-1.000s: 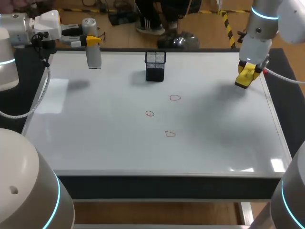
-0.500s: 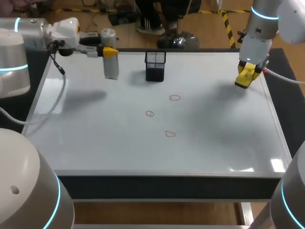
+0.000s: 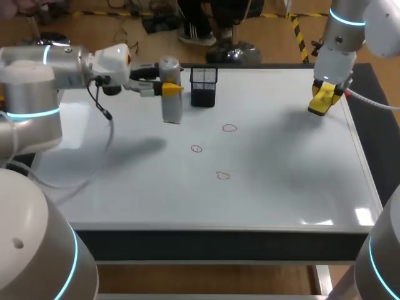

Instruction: Pick up the inspection probe, press it on each red-marked spot on the whiteboard one by one, put down the probe, pick up the eraser, and wipe off all the red marks.

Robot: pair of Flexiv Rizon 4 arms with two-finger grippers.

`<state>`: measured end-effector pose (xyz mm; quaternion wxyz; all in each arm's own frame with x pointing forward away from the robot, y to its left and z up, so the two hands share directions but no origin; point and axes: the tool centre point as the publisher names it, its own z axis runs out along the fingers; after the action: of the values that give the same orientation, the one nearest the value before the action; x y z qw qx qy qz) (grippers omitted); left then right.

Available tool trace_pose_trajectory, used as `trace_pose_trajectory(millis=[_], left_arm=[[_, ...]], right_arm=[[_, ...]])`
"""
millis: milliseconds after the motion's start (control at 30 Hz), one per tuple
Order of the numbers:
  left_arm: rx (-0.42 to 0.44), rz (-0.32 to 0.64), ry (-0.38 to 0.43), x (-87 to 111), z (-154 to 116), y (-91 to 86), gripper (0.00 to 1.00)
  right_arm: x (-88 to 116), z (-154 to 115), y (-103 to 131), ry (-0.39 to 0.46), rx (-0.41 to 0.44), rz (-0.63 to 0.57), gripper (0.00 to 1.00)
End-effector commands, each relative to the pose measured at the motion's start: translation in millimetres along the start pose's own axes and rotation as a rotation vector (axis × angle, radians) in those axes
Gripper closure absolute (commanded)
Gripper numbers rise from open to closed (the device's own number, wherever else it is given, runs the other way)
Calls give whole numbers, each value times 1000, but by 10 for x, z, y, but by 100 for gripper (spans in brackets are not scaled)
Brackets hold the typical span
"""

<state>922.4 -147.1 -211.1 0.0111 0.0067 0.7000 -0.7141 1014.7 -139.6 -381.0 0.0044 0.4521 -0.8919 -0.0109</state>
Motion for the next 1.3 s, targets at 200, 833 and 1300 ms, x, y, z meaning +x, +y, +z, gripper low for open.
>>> trace_pose_trajectory(millis=[200, 833, 1300], left_arm=[[27, -25, -117, 269, 245, 133, 100], [11, -57, -130, 262, 459, 422, 100], [30, -71, -137, 279, 515, 579, 100]], right_arm=[[5, -7, -3, 1, 2, -1, 100], [5, -7, -3, 1, 2, -1, 100], [5, -7, -3, 1, 2, -1, 100]])
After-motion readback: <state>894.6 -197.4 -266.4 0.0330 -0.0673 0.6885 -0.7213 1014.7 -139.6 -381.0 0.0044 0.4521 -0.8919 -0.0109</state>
